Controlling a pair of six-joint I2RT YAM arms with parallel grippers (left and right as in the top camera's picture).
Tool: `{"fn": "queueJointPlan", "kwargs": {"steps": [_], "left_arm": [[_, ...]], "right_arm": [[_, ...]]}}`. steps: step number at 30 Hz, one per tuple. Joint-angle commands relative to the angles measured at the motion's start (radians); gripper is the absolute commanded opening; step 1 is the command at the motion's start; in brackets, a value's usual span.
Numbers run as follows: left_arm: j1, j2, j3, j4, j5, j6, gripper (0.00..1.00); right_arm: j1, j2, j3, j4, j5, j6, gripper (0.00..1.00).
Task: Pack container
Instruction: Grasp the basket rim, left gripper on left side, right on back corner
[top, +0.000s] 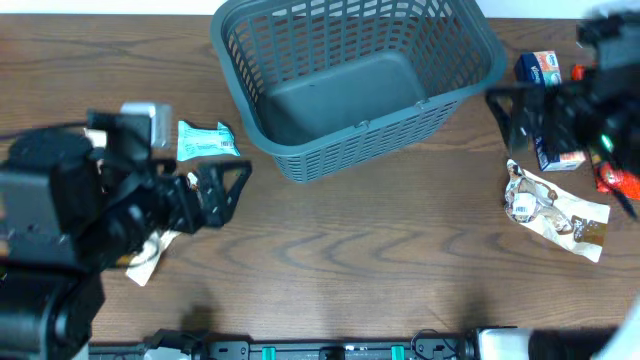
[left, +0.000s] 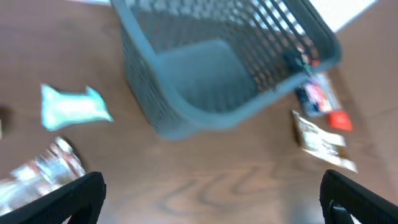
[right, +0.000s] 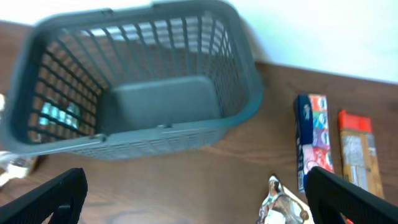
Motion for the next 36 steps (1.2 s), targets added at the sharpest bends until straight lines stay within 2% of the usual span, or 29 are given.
{"fn": "queueJointPlan", "kwargs": {"steps": [1,9,13,19,26,29,36], "left_arm": [[-0.073,0.050,0.031,0.068,-0.198,0.022,0.99],[-0.076,0.149,0.031,0.127,-0.195,0.025,0.99],[-0.076,0.172,0.031,0.125,-0.195,0.025,0.99],[-0.077,0.159,0.031,0.119,-0.185,0.025,0.99],[-0.077,0.137,0.031,0.058,-0.060,0.021,0.99],[-0.077,0.137,0.031,0.019,-0.060,0.021,0.99],[-0.077,0.139,0.031,0.036,-0.061,0.022,0.99]], "right_arm": [[0.008,0.083,0.002,-0.005,0.018,-0.037,0.99],[0.008,0.180,0.001,-0.013,0.018,-0.080,0.99],[0.000,0.198,0.001,0.023,0.007,-0.145,0.99],[-0.008,0.203,0.001,0.069,-0.171,-0.441,0.99],[-0.053,0.238,0.001,0.161,-0.171,-0.420,0.99],[-0.085,0.269,0.001,0.157,-0.190,-0.372,0.99],[-0.110,0.295,0.000,0.138,-0.223,-0.369,0.99]]}}
